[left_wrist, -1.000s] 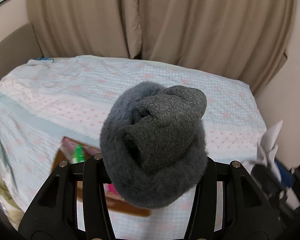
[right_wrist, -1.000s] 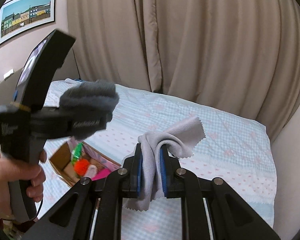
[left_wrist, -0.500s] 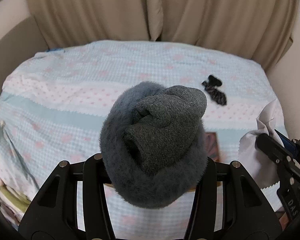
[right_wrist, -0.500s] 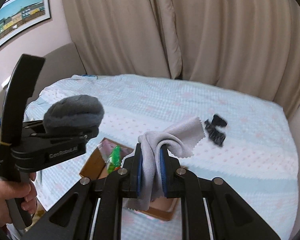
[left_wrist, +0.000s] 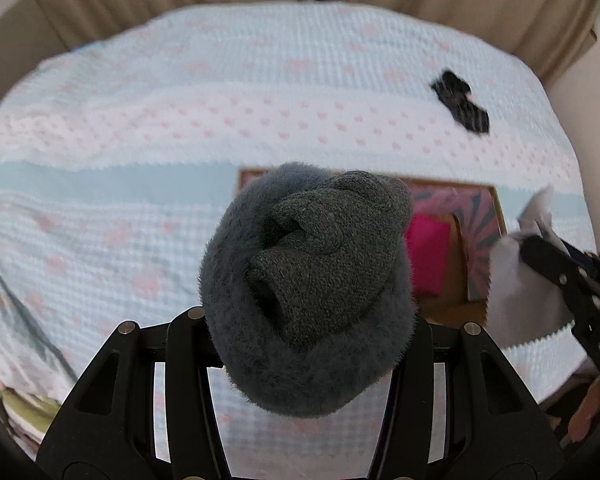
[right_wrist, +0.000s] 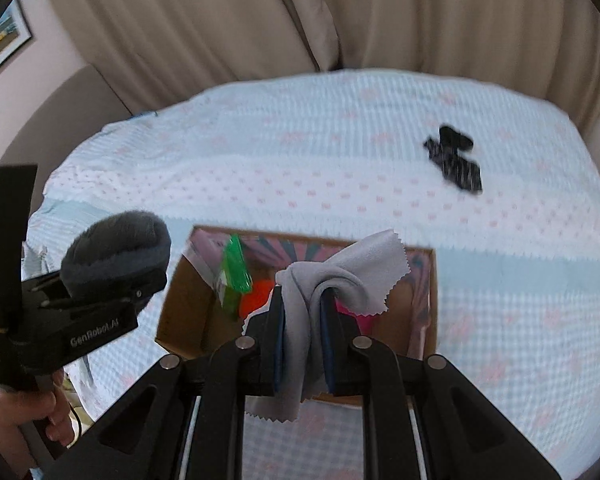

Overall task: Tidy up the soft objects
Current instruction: 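Carry the grey sock bundle and white cloth over the box with both tools, then open both tools to drop the sock bundle and cloth into the box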

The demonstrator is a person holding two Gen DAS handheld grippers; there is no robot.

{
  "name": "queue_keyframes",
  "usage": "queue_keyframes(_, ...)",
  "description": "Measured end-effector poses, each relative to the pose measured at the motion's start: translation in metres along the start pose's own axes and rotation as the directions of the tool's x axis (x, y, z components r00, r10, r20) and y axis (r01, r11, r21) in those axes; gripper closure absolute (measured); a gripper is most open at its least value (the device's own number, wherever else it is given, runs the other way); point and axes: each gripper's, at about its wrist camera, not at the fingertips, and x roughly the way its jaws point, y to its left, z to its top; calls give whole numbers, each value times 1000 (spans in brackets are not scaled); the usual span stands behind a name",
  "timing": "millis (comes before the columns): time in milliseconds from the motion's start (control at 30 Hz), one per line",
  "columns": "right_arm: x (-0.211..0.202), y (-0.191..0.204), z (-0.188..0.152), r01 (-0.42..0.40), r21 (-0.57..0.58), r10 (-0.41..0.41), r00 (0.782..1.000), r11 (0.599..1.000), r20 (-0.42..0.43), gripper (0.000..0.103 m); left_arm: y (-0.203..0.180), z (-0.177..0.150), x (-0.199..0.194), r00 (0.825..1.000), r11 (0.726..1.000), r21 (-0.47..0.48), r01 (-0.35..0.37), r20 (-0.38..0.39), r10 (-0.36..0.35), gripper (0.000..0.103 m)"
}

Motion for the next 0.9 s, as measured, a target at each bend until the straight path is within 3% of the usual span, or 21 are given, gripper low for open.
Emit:
queue_keyframes(300, 45, -24, -4, 17, 112, -4, 994, 994, -112, 89, -19, -16, 46, 993, 996, 89, 2, -118, 9, 58)
queue_keyframes(367, 52, -26, -4, 12, 126, 4, 992, 992, -129, 89, -22, -17, 53, 992, 994, 109, 19, -126, -5, 51)
queue_keyframes(433, 58, -26, -5, 15, 131, 5, 989, 991, -150, 88, -26, -16, 59, 990, 990, 136, 40, -138, -21, 23)
queue_keyframes(467, 61, -25, -6, 20, 132, 2, 986, 991, -165, 86, -28, -16, 59, 991, 988, 148, 35, -135, -15, 14)
queue_keyframes(500, 64, -26, -6, 25, 135, -1, 985, 990, -175, 76, -29, -15, 58, 992, 987, 158, 33, -125, -13, 2)
queue_keyframes(533, 65, -27, -6, 30, 142, -4, 984, 989, -179, 67, -29, -14, 58, 993, 985, 167, 34, -121, -14, 0)
queue_keyframes(600, 67, -31, -6, 17, 167, 11, 986, 986, -166, 2, -29, -12, 60, 991, 982, 184, 38, -131, -14, 0)
queue_keyframes(900, 66, -34, -7, -21, 170, 43, 991, 985, -128, 0, -22, -10, 53, 993, 986, 160, 37, -114, -19, 0)
